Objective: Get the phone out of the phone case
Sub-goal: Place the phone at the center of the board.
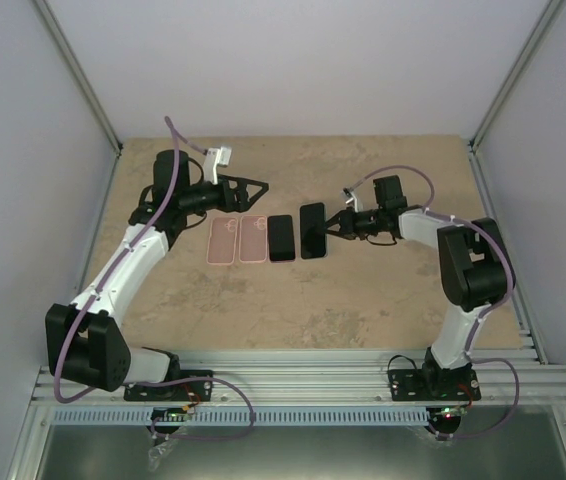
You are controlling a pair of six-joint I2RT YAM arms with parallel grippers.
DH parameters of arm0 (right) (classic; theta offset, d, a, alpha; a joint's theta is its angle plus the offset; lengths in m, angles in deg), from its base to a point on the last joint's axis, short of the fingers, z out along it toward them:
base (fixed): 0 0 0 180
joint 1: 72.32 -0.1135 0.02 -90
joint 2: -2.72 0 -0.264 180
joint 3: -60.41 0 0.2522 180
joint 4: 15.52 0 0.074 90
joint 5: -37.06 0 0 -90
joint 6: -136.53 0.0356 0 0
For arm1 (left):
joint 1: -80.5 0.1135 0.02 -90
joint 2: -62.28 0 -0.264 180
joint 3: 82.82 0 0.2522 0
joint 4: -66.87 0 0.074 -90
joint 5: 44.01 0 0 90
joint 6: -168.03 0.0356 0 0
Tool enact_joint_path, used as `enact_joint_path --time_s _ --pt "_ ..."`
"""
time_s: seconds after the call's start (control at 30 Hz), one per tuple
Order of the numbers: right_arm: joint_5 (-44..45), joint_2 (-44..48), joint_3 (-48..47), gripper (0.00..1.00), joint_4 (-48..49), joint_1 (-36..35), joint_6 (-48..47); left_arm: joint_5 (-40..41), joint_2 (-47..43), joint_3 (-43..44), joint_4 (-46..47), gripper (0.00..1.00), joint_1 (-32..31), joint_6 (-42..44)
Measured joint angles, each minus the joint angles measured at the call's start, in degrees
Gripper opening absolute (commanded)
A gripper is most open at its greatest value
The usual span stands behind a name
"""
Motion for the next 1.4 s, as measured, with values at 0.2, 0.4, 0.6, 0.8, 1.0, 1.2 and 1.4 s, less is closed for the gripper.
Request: enact_joint_path --time_s 0.2,0.4,0.6,0.8,1.0,1.2,1.4 --pt "-0.3 -3.2 -1.3 0.01 -0.2 0.2 -0.6 0.0 0.2 0.0 0.0 0.99 0.1 -0.2" --pt "-0.9 -6.6 -3.2 0.01 -0.8 0.4 -0.9 0.0 0.8 -0.1 0.6 0.99 0.2 -1.0" --pt "-0.8 -8.9 -5.2 0.01 -1.5 0.8 -1.7 0.0 1.2 -0.8 1.2 0.99 0.3 -1.7" --pt "-0.8 -11.2 -6.4 0.02 -2.2 1.1 -2.1 0.0 1.4 -0.9 1.3 0.99 0.3 -2.2" --pt "-1.7 -12.7 -7.6 0.07 -2.5 1.2 -1.7 0.0 1.6 -1.0 1.8 0.99 0.3 -2.4" --pt "-2.7 -14.3 -8.2 0.14 -2.3 1.7 -0.7 -0.1 2.2 -1.2 2.4 0.99 0.3 -2.8" --pt "-2.3 -15.2 -8.2 0.21 -1.9 2.0 0.2 -0.3 2.9 -1.3 3.1 0.99 0.6 -3.5"
